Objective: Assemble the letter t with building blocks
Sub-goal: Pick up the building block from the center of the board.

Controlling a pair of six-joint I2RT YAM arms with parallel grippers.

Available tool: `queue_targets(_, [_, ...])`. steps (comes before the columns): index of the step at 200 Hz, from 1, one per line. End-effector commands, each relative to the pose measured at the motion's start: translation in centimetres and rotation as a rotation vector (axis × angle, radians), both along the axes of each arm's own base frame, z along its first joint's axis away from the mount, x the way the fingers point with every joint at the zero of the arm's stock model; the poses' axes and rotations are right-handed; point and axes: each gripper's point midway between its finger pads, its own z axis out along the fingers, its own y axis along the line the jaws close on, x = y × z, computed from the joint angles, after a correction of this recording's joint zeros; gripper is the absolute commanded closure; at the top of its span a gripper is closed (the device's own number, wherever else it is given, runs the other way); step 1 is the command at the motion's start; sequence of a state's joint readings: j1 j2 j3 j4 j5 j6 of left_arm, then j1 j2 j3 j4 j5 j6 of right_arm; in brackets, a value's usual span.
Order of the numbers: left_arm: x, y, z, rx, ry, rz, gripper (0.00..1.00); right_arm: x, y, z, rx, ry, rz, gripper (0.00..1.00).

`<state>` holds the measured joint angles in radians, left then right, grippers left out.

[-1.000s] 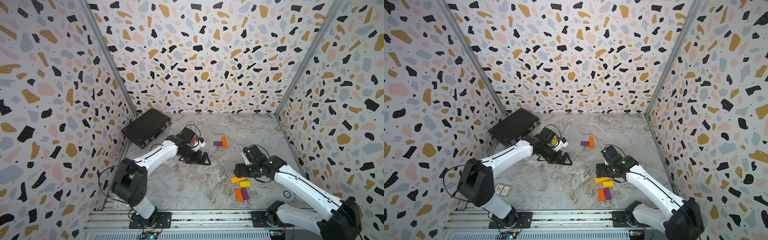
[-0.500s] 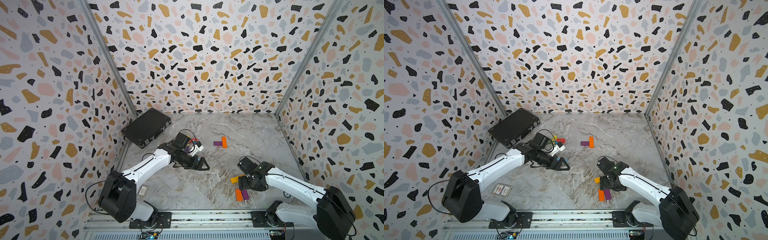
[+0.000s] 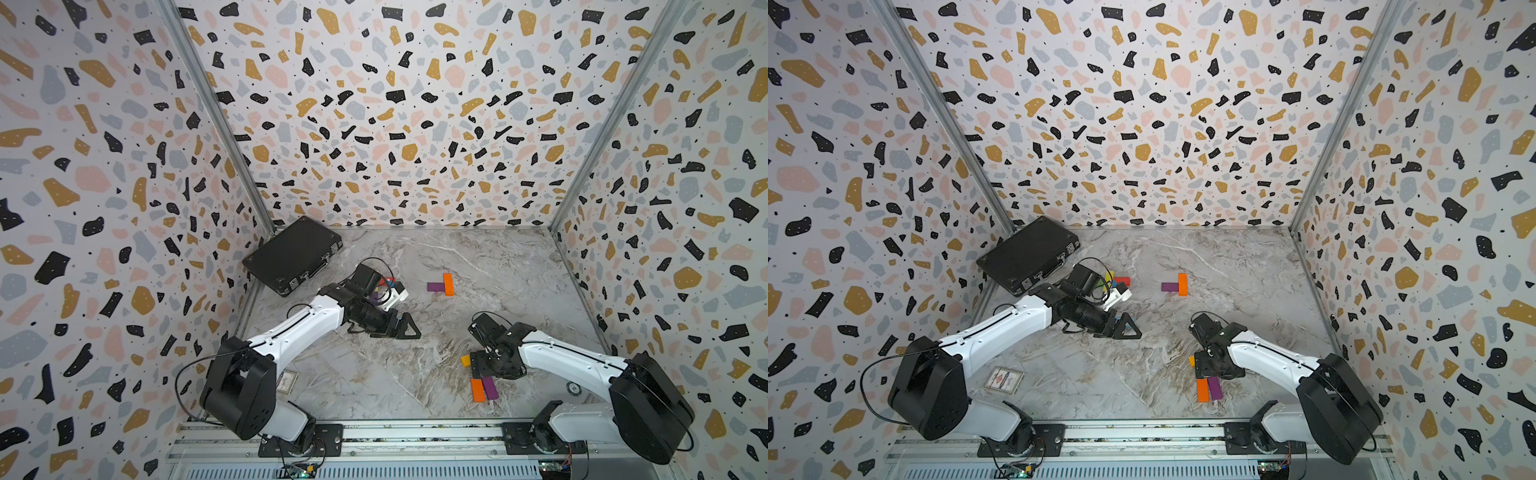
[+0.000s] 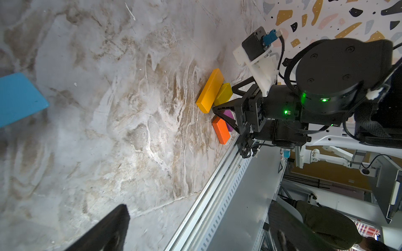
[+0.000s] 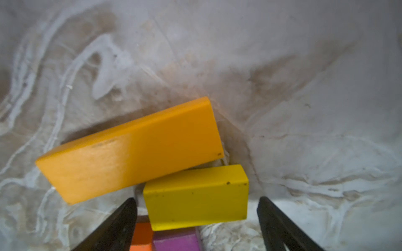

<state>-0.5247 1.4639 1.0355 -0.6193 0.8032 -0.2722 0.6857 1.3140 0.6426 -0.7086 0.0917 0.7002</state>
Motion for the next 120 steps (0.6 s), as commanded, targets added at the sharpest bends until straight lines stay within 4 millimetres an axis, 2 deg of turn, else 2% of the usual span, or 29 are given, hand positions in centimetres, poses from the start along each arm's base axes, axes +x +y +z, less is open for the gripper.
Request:
queue_targets(1, [0.6,-0.4,0.3,-0.01,-0.014,0.008,0.0,0.7,0.8,0.4,0.019,-0.017,0.019,0.18])
queue_targets(12, [0.7,-0.4,0.2,-0.007,-0.012,0.011,0.0,0.8,0.8,0.5,0.021,-0.017,0.02,0.22])
queue_targets(24, [0.8,-0.4,0.3,-0.006,-0.015,0.013,0.0,0.7,0.8,0.5,0.022,-0.016,0.017,0.35])
queue_targets(32, [0.9,-0.4,0.3,-0.005,-0.018,0.015,0.0,0.7,0.7,0.6,0.019,-0.02,0.015,0.38])
queue_targets(91, [1.3,-0.6,0.3,-0.006,-0.012,0.03,0.01,-0.3,0.0,1.6,0.016,-0.01,0.008,0.45])
queue_targets(120, [1.7,-1.0,1.0,-0.015,-0.015,0.022,0.01,-1.2,-0.6,4.1,0.036,-0.019,0.0,0.45])
